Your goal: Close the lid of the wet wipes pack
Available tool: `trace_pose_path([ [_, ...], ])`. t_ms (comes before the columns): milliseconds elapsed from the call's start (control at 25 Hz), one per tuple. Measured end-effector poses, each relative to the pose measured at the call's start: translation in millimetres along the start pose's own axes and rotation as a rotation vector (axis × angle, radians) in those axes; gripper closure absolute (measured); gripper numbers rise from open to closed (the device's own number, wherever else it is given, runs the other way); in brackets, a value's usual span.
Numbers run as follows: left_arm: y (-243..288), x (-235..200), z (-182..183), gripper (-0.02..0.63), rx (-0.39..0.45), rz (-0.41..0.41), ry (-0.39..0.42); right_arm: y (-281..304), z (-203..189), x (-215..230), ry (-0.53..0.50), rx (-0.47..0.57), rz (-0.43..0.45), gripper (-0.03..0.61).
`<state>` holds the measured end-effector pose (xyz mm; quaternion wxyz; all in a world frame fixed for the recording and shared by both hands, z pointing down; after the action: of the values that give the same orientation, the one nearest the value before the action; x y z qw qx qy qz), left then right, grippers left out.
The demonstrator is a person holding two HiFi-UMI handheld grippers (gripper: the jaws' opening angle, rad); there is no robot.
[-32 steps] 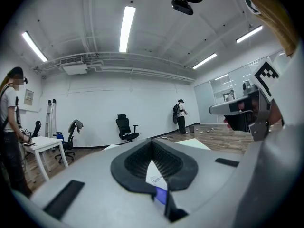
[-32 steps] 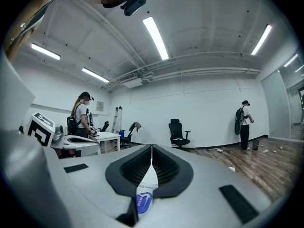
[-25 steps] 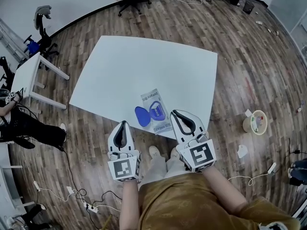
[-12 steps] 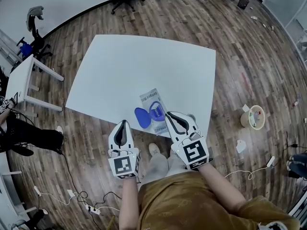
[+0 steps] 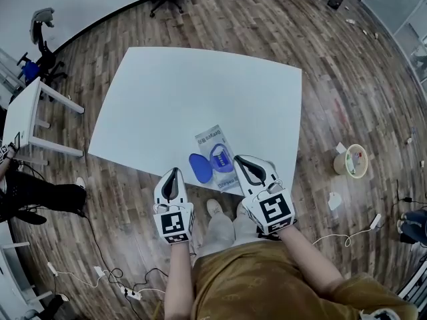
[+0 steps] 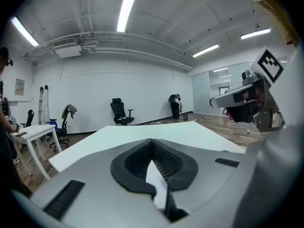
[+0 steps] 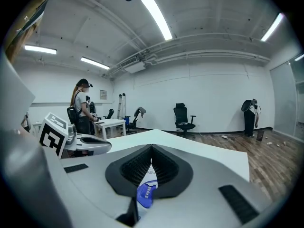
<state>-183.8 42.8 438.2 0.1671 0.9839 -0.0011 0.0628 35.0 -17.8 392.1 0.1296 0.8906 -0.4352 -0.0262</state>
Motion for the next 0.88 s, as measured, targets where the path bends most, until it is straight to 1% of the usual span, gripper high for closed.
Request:
trace_pose_path([
  [280, 17.6, -3.8, -28.4, 0.616, -0.099, -0.048, 0.005, 9.4, -5.8, 9.6, 0.016, -0.016, -0.014, 0.571],
  [440, 22.1, -0.8, -42.9, 0.617, -0.14, -0.084, -0.011, 7.9, -7.4, 14.5, 0.025, -0.022, -0.025, 0.572],
  [760, 32.1, -3.1, -64.8, 0.617, -0.241, -0.113, -0.017, 14.0, -9.8, 22.4, 0.043, -0.039, -0.053, 0.572],
  [880, 37.5, -0.8, -68.8, 0.617, -0.265, -0.133, -0.028, 14.8, -9.6, 27.3, 0.048, -0.04, -0.065, 0.572],
])
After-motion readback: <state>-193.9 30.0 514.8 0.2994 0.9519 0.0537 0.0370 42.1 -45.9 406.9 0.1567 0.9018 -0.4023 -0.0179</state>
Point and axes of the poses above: the fingertips, and each gripper's own axes: y forward along the fingers, x to its right, z out of its top, the point moved 8 cm from there along -y, backward along the fingers, and after that the axes turned 4 degrees about z, right-handed, at the moved point
